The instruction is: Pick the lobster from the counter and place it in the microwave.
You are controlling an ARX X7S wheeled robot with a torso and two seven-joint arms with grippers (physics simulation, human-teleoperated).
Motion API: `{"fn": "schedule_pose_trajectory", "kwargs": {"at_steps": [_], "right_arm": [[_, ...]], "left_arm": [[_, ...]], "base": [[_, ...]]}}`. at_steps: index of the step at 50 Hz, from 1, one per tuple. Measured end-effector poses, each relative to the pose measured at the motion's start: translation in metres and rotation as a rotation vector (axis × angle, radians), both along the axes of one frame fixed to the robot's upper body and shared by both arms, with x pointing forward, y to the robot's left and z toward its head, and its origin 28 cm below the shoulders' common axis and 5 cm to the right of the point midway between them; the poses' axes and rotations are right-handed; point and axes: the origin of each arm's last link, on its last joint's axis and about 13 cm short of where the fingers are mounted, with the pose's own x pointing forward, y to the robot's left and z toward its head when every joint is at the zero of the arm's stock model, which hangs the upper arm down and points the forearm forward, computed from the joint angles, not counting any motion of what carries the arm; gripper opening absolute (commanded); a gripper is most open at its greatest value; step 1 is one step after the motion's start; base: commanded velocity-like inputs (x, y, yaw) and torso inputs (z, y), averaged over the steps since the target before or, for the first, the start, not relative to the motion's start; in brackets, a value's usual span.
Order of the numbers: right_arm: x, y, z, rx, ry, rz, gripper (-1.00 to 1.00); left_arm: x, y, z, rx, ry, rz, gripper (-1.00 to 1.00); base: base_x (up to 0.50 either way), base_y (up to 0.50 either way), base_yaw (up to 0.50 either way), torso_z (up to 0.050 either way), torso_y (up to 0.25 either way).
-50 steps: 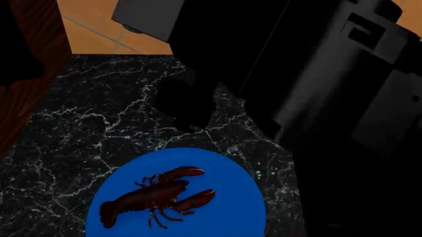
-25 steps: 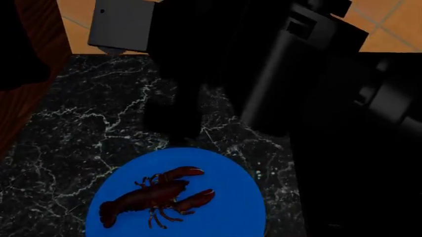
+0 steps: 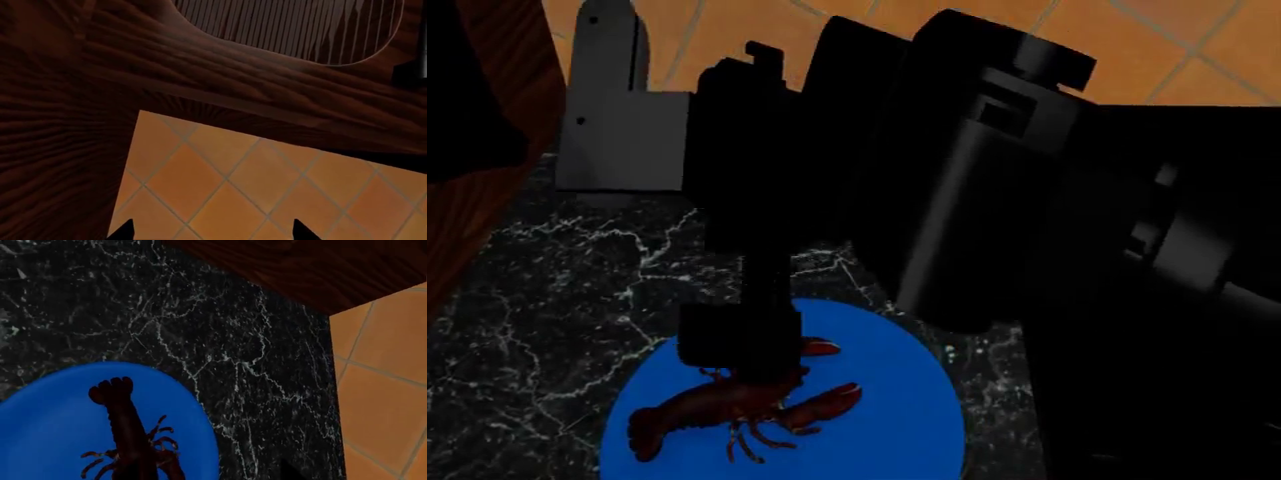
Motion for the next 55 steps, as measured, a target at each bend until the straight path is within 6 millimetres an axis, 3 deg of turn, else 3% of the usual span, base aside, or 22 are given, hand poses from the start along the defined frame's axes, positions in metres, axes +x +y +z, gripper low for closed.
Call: {"fn": "schedule_pose_trajectory", "kwargs": {"at_steps": [26,55], "right_arm": [[-0.01,0.019,-0.035,-0.079,0.079,0.103,1.0],[0.005,0.022,-0.074,-0.146,0.124,0.083,1.0]], "left_arm": [[-0.001,-0.001,0.001,-0.024,-0.001,-0.013,1.0],[-0.004,-0.002,0.002,-0.065,0.001,-0.047,1.0]], "base": [[0.0,0.02,0.02,0.002,0.002],[0.0,0.02,0.02,0.002,0.002]]}}
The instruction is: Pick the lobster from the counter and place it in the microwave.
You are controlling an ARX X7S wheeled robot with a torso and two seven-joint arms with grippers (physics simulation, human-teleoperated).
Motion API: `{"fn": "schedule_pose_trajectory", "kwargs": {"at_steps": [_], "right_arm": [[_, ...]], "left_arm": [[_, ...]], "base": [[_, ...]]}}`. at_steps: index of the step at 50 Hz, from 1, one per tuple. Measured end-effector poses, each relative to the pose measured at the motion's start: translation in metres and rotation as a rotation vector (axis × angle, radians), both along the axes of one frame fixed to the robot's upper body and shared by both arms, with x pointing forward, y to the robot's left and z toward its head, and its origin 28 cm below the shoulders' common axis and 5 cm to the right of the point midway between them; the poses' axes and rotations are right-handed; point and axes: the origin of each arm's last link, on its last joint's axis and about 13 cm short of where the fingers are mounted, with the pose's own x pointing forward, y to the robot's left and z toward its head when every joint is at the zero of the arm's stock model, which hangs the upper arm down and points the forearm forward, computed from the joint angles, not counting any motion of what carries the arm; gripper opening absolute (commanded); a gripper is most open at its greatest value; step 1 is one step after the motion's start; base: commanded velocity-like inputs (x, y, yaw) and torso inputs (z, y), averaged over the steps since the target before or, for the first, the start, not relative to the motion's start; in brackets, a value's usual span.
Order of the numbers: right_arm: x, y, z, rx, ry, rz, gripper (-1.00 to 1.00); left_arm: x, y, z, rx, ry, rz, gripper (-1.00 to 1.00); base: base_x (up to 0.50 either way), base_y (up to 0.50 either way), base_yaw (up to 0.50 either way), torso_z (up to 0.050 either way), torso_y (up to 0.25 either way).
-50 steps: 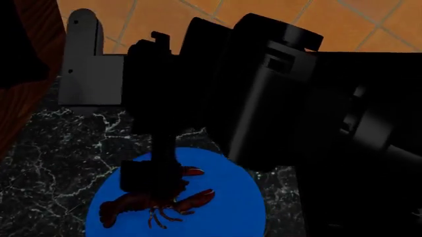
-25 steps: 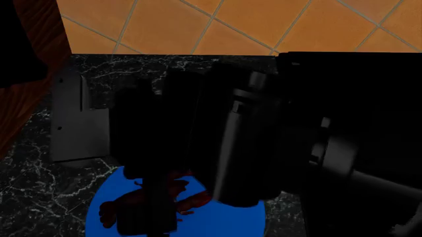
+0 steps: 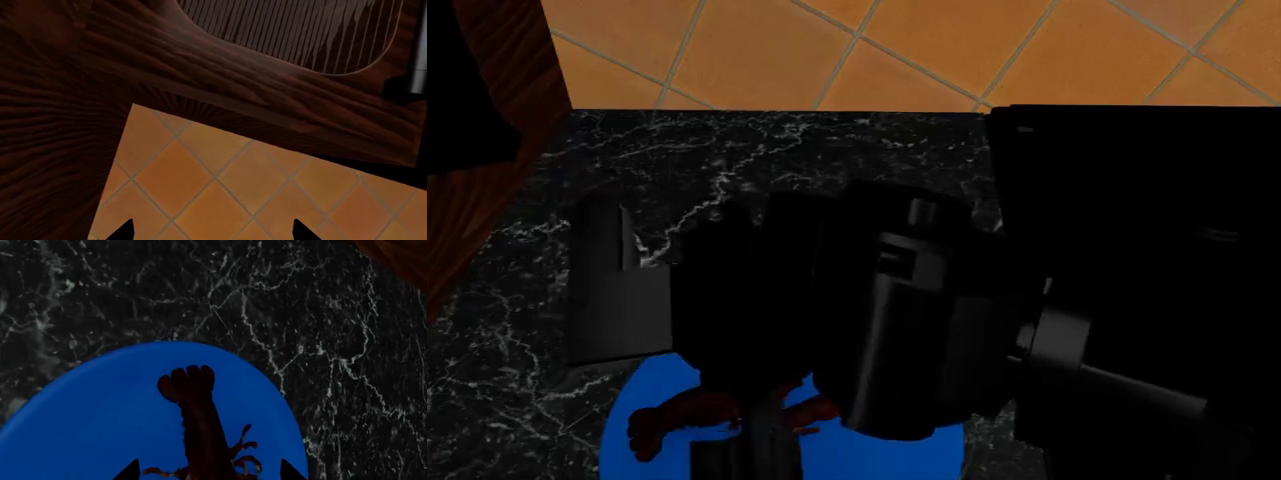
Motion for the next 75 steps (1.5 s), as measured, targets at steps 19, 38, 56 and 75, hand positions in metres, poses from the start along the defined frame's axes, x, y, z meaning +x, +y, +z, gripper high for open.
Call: {"fn": "schedule_pose_trajectory", "kwargs": {"at_steps": [19,38,56,75], "right_arm": [[0.013,0.006,-0.015,-0.02,-0.01,-0.008,1.0],[0.013,0.01,-0.016,-0.031,0.0,-0.002,-1.0],[-0.001,-0.006,0.008,0.011,-0.024,-0.038,-1.0],[-0.044,-0.042,0.035,0.464,-0.171,-0.21,-1.0]], "left_arm": [[0.0,0.0,0.003,-0.039,0.002,-0.011,1.0],[-0.001,-0.001,0.003,-0.052,0.003,-0.026,1.0],[-0.001,-0.002,0.002,-0.051,0.008,-0.026,1.0],[0.002,-0.001,0.003,-0.037,0.013,-0.009,1.0]], "base": [[0.0,0.03,0.03,0.006,0.005],[0.0,0.03,0.03,0.004,0.004],[0.0,0.03,0.03,0.005,0.006],[0.0,0.03,0.03,0.006,0.007]]}}
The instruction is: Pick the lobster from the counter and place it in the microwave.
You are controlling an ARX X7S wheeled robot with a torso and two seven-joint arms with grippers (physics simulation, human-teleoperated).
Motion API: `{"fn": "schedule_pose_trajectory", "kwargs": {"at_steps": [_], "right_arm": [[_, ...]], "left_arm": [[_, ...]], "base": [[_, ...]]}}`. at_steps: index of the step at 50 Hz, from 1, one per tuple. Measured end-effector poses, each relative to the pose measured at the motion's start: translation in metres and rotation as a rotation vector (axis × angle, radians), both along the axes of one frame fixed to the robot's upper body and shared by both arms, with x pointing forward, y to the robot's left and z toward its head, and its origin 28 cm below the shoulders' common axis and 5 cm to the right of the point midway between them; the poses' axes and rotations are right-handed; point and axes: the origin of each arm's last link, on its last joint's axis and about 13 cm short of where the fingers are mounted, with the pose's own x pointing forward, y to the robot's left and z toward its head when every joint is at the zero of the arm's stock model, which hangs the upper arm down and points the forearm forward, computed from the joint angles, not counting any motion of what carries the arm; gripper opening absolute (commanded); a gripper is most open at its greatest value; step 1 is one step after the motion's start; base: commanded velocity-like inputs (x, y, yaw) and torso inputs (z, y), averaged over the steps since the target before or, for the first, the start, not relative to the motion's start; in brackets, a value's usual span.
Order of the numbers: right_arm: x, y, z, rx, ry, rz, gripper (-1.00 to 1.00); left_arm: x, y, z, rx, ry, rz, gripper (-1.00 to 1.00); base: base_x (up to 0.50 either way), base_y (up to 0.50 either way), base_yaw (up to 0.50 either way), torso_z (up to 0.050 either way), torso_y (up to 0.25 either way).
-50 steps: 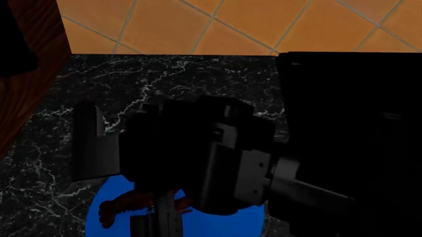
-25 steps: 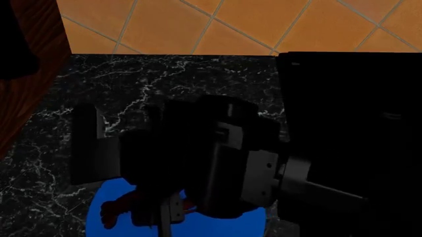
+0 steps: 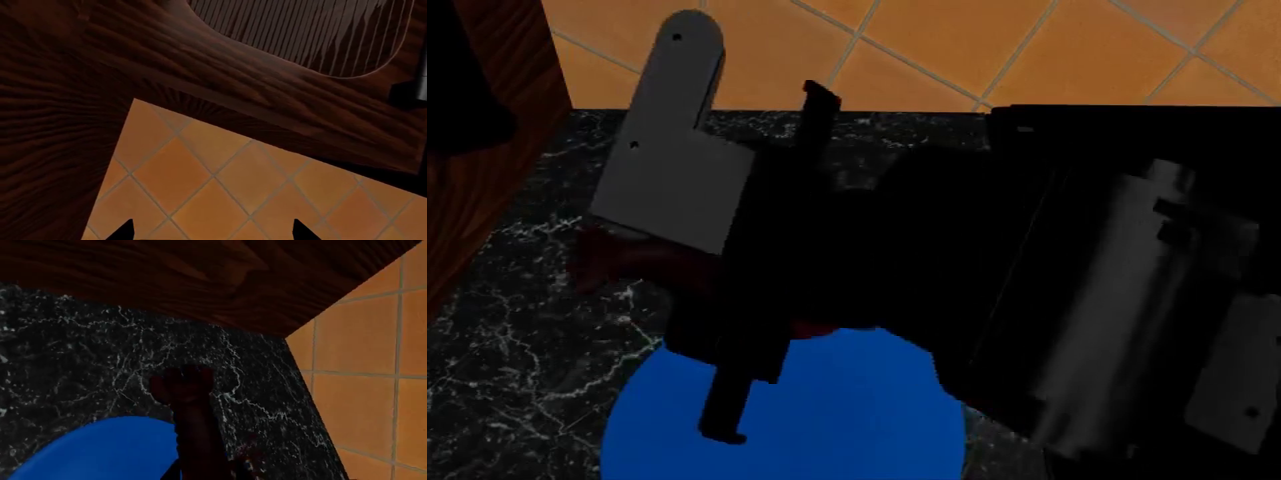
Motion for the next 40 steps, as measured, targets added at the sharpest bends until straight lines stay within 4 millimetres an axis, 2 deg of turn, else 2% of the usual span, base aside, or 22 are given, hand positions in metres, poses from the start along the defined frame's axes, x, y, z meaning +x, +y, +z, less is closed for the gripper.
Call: {"fn": "schedule_pose_trajectory", "kwargs": {"at_steps": [11,22,40], "right_arm": [[-0.026,-0.012,-0.009,0.241,-0.094,-0.144,-1.0],[-0.044,-0.02,-0.021,0.433,-0.145,-0.327,-1.0],[-0.077,-0.011,-0.028,0.76,-0.207,-0.538,-1.0]], "left_arm": [[0.0,0.0,-0.001,0.004,0.0,0.001,1.0],[0.0,-0.001,-0.002,0.013,-0.001,0.006,1.0],[0.002,-0.001,-0.005,0.053,-0.001,0.025,1.0]], "base": [[0.0,0.03,0.03,0.006,0.006],[0.0,0.03,0.03,0.005,0.005],[0.0,0.02,0.02,0.003,0.001]]}}
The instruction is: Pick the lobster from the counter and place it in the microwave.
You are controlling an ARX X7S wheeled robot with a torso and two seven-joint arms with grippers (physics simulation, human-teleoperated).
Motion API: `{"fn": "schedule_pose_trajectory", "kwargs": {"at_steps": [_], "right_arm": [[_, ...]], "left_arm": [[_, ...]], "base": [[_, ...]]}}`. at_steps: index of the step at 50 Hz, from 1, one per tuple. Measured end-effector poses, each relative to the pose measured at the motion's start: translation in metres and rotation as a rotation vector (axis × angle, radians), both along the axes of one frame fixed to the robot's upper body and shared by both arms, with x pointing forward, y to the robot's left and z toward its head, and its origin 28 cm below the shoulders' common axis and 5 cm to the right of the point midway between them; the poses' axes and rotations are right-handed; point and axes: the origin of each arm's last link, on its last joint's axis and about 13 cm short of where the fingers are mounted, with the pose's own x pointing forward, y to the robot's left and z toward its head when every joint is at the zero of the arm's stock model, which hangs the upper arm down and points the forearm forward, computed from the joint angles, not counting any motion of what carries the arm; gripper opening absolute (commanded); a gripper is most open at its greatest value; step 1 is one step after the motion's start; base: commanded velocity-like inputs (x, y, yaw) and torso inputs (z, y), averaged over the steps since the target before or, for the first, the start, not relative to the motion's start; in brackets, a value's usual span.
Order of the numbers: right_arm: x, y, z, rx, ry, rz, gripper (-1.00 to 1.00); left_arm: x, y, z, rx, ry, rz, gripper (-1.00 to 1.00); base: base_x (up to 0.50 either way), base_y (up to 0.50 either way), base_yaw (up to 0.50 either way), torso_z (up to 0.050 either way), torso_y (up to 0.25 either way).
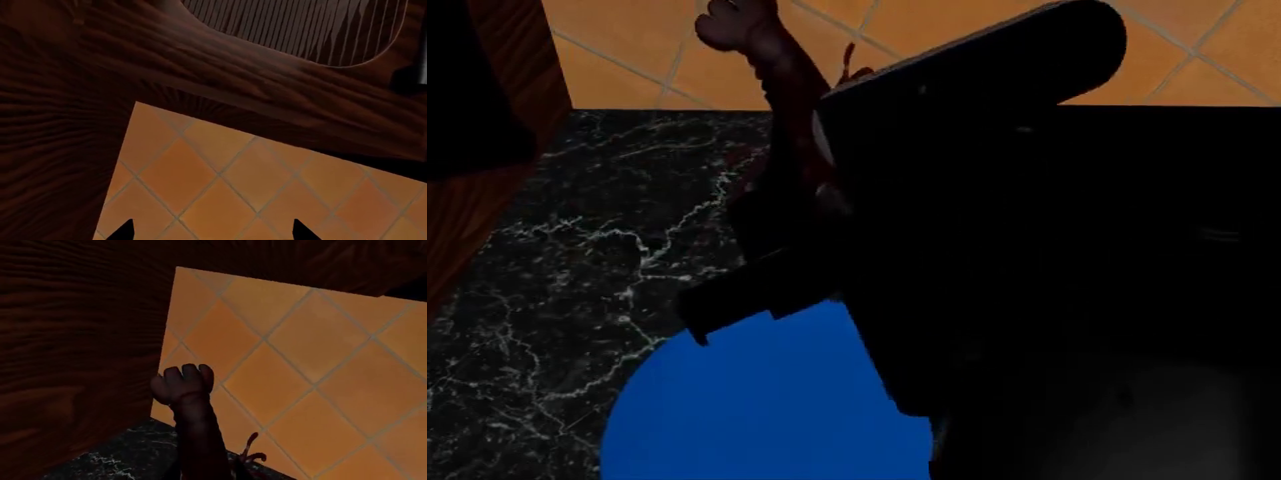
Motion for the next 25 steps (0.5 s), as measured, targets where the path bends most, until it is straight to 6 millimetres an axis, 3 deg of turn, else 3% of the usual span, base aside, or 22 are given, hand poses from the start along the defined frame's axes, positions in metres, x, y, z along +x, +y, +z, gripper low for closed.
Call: {"fn": "schedule_pose_trajectory", "kwargs": {"at_steps": [25], "right_arm": [[-0.022,0.006,-0.006,0.088,-0.038,-0.037,-1.0]], "left_arm": [[0.007,0.017,-0.011,0.15,0.024,0.139,1.0]], "base": [[-0.09,-0.36,0.0,0.0,0.0]]}}
